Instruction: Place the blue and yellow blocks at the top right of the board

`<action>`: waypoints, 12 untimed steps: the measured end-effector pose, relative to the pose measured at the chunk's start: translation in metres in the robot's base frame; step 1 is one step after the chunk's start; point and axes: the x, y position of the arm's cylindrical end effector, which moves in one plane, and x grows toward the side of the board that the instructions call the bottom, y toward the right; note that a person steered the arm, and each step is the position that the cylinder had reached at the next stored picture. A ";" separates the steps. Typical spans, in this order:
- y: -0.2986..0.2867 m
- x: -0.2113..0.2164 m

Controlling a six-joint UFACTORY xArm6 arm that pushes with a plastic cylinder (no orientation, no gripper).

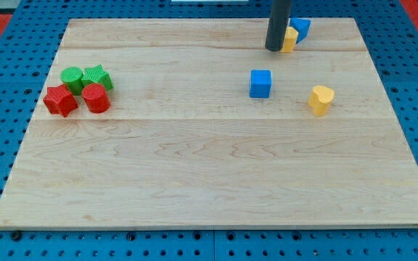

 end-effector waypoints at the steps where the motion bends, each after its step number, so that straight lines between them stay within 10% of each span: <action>1: 0.007 0.050; 2: 0.142 0.068; 3: 0.147 0.181; 5: 0.037 0.117; 7: 0.065 0.023; 9: 0.106 0.165; 12: -0.013 0.098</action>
